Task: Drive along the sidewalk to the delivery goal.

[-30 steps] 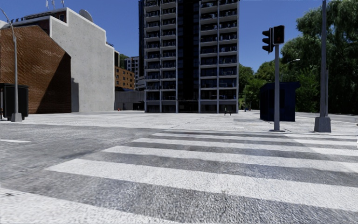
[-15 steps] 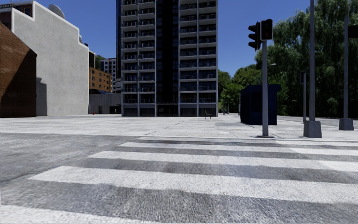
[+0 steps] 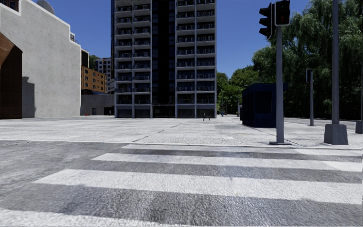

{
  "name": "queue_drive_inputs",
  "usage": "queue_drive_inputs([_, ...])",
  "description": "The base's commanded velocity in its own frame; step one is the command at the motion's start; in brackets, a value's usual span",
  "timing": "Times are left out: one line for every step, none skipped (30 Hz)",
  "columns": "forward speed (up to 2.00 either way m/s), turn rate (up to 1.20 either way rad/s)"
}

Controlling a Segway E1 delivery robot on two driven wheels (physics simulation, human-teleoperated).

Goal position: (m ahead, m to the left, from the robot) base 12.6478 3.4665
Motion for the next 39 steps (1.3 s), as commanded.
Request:
queue_drive_inputs([2.00,-0.85])
queue_drive_inputs([2.00,-0.29])
queue_drive_inputs([2.00,0.00])
queue_drive_inputs([2.00,0.00])
queue_drive_inputs([2.00,0.00])
queue_drive_inputs([2.00,0.00])
queue_drive_inputs([2.00,0.00])
queue_drive_inputs([2.00,0.00])
queue_drive_inputs([2.00,0.00])
queue_drive_inputs([2.00,0.00])
queue_drive_inputs([2.00,0.00])
queue_drive_inputs([2.00,0.00])
queue_drive_inputs([2.00,0.00])
queue_drive_inputs([2.00,0.00])
queue_drive_inputs([2.00,0.00])
queue_drive_inputs([2.00,0.00])
queue_drive_inputs([2.00,0.00])
queue_drive_inputs([2.00,0.00])
queue_drive_inputs([2.00,0.00])
queue_drive_inputs([2.00,0.00])
queue_drive_inputs([2.00,0.00])
queue_drive_inputs([2.00,0.00])
queue_drive_inputs([2.00,0.00])
queue_drive_inputs([2.00,0.00])
queue_drive_inputs([2.00,0.00])
queue_drive_inputs([2.00,0.00])
queue_drive_inputs([2.00,0.00])
queue_drive_inputs([2.00,0.00])
queue_drive_inputs([2.00,0.00])
queue_drive_inputs([2.00,0.00])
queue_drive_inputs([2.00,0.00])
queue_drive_inputs([2.00,0.00])
queue_drive_inputs([2.00,0.00])
queue_drive_inputs([2.00,0.00])
queue_drive_inputs([2.00,0.00])
queue_drive_inputs([2.00,0.00])
queue_drive_inputs([2.00,0.00])
queue_drive_inputs([2.00,0.00])
queue_drive_inputs([2.00,0.00])
